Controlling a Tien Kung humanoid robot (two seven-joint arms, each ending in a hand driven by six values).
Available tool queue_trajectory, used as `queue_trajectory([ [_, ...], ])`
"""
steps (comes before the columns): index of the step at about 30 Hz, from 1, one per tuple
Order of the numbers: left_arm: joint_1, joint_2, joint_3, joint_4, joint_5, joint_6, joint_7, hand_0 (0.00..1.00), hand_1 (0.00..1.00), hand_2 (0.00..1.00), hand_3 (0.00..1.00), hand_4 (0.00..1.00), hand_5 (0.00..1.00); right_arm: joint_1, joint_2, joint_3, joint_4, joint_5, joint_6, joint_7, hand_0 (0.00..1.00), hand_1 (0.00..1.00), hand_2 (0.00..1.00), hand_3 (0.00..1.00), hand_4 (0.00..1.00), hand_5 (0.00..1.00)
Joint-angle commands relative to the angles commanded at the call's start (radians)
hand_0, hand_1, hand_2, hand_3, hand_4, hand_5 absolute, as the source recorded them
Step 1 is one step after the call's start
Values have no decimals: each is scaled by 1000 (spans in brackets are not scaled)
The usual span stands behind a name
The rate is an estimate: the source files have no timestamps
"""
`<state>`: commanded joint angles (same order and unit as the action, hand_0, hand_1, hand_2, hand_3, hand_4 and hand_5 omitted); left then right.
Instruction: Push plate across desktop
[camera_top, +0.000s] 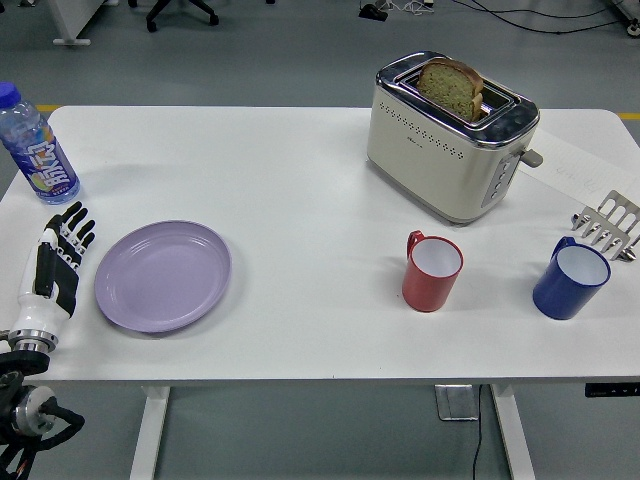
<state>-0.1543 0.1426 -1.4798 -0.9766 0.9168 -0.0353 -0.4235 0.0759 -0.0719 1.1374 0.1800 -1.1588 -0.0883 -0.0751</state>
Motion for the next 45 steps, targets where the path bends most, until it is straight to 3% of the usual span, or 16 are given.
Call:
queue_trajectory([
  [45,-9,-69,58,14,-33,5,-21,916,929,929,888,483,998,-11,7,-1,0,-28,6,-7,600,542,640,615,132,361],
])
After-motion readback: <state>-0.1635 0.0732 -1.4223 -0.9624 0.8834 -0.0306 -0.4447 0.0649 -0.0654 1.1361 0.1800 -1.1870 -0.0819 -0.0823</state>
